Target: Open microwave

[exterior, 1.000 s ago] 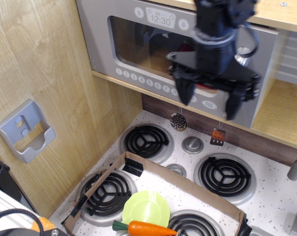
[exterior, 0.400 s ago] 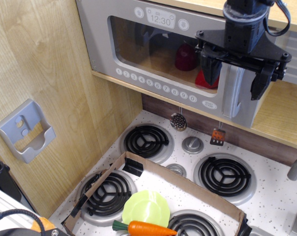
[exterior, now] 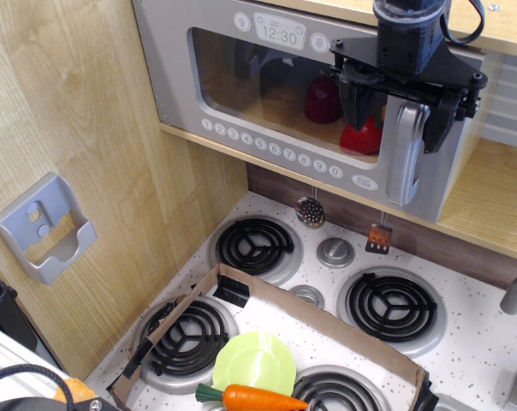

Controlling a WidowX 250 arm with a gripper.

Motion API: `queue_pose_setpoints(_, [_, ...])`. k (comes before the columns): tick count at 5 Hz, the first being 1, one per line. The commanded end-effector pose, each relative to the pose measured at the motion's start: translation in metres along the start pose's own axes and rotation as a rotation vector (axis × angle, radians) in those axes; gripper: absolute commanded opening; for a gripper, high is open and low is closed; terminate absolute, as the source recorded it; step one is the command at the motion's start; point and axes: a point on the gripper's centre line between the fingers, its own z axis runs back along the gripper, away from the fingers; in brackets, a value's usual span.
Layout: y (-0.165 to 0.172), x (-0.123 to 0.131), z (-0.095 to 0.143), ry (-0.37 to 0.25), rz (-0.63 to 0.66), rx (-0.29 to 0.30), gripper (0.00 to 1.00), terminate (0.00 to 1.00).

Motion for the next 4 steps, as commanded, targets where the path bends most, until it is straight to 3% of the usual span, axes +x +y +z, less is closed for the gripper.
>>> queue_pose_setpoints(1, [0.001,-0.004,0.003,-0.035,0.034,0.010,0.00,0.00])
queue_pose_setpoints(3, [-0.004,-0.018,0.005,-0.022,0.086,0.025,0.00,0.00])
queue_pose_setpoints(4, [-0.007,-0.037,0.006,-0.014,0.139,0.031,0.00,0.00])
